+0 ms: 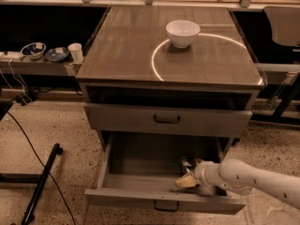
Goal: Pick redbull can from middle drawer and place on counter
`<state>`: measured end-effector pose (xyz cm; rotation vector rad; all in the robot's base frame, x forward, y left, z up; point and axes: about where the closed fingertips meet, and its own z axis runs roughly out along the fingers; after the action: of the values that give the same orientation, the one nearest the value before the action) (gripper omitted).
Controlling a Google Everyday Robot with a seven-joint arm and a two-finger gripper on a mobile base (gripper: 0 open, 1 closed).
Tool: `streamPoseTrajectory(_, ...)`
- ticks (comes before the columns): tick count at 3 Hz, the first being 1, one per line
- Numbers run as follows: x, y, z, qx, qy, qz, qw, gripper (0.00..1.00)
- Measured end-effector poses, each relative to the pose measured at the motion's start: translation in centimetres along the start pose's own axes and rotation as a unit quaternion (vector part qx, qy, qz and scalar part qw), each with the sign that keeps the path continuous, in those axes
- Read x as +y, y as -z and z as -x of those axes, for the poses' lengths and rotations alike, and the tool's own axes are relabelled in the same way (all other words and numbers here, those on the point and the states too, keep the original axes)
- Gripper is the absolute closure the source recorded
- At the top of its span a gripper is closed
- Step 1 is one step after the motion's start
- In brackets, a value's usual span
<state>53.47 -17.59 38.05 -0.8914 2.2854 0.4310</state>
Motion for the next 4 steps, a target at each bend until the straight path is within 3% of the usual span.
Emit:
streamPoseTrajectory(1,0.3,-1.1,-0.2,0.003,-0.005,0.018,0.9998,0.42)
streamPoseTrajectory(3,1.5,0.9,1.7,-0.036,0.006,0.046,0.9983,0.89)
streamPoseTrajectory(4,2.2,2.3,2.6,-0.06,0.018,0.06,0.9962,1.0)
